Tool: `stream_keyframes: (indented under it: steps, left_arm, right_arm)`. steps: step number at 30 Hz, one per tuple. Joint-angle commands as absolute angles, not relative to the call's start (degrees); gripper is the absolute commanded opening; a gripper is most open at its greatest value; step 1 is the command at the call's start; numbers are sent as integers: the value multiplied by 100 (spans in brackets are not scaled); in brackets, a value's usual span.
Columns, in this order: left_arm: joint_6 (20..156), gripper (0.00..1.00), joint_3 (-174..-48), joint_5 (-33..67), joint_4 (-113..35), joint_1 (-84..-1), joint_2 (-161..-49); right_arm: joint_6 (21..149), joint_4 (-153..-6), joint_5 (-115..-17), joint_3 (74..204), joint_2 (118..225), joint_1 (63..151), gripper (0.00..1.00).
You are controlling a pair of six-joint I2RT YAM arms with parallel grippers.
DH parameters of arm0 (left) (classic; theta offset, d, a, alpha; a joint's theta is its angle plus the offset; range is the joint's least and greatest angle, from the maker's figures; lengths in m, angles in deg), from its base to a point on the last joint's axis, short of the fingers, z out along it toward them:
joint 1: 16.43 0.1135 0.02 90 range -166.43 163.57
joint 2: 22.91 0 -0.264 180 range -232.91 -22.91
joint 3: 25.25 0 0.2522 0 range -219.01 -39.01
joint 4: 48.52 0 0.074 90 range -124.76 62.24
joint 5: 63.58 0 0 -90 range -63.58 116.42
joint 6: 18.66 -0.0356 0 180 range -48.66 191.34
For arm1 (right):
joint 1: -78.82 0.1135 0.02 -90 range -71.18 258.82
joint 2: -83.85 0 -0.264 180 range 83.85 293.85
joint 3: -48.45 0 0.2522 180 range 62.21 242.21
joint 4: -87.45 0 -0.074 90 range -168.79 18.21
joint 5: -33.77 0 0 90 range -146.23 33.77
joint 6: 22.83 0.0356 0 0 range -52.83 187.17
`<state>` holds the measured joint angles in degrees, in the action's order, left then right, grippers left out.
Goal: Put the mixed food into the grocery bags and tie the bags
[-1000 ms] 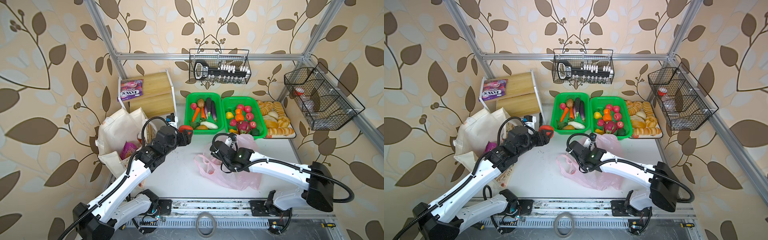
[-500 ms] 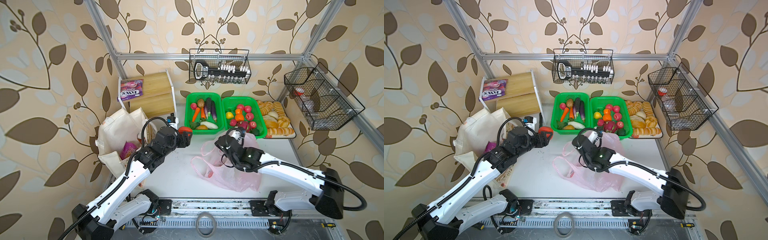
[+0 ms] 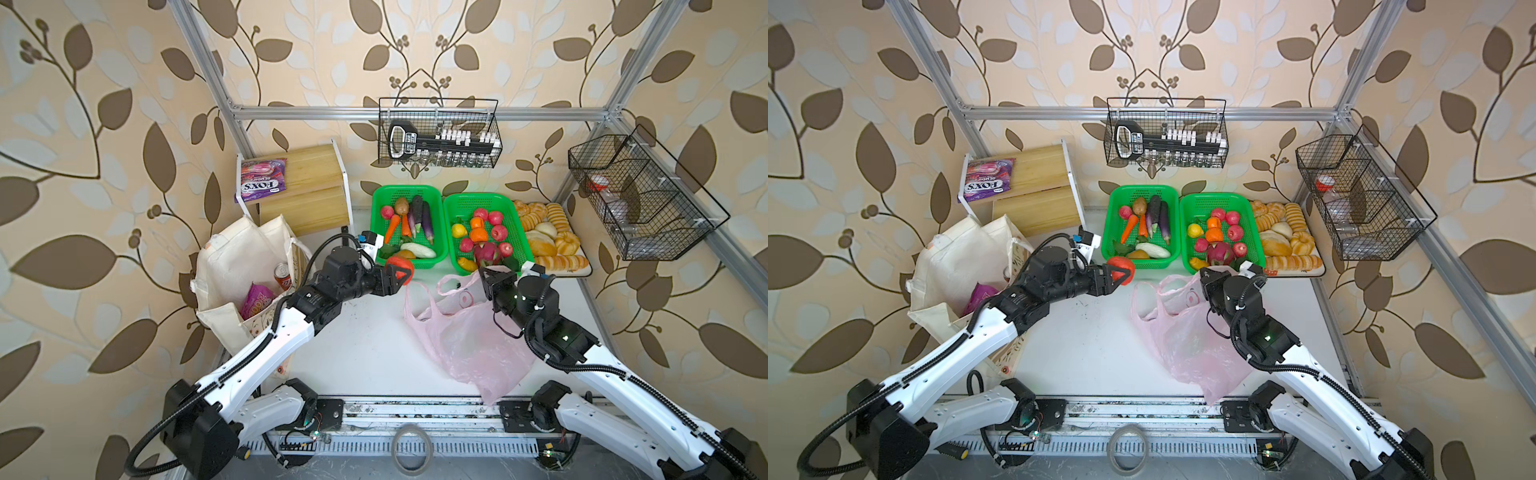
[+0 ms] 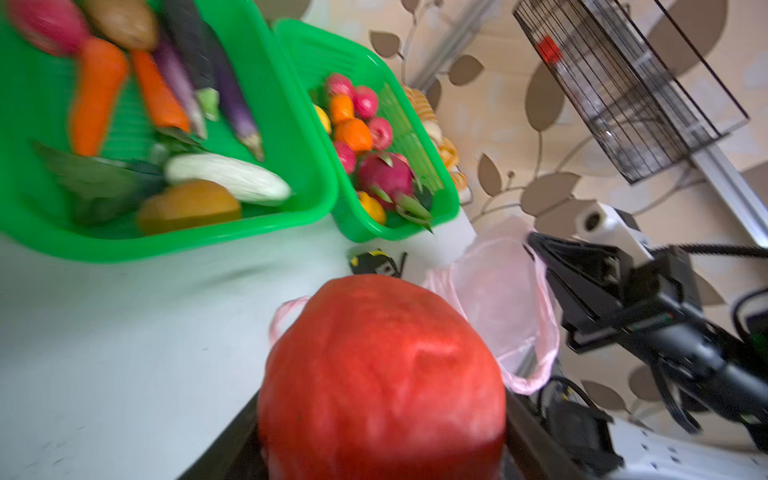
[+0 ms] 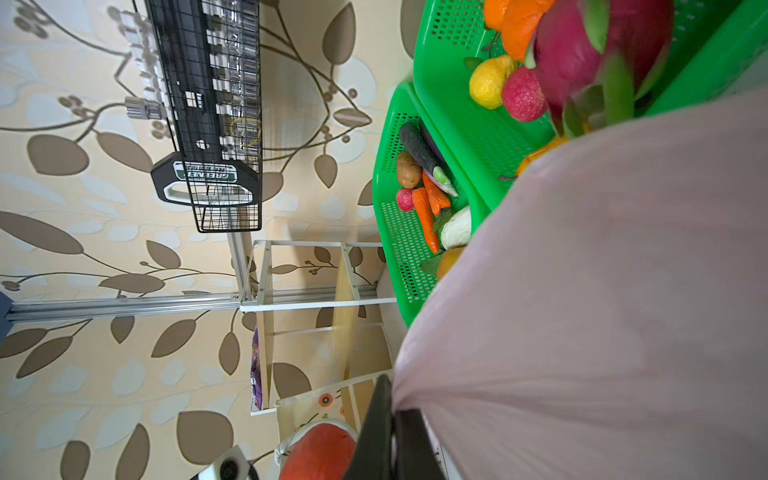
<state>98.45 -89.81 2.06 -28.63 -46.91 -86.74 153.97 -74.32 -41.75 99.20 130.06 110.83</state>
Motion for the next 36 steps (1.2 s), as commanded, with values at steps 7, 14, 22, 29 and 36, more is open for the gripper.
stream_keyframes:
  steps: [7,14,22,29,36]
  left_arm:
    - [10095,41,-9131,-1203,-3610,-5518,-9716]
    - [10534,40,-9282,-759,-4302,-6058,-10346]
    - [11189,43,-9170,133,-6040,-6099,-10491]
    - [11177,51,-9528,-537,-6206,-6203,-11056]
    - [11154,63,-9789,-1073,-6168,-6334,-11324]
  right_arm:
    - [15878,-7923,-5035,9789,12904,10778,0]
    - [16112,-8365,-5450,9787,13060,10765,0]
    - [16076,-8607,-5963,9807,13000,10765,0]
    - [16184,-9154,-6544,9807,13146,10697,0]
    - [16279,-9437,-6779,9800,13211,10566,0]
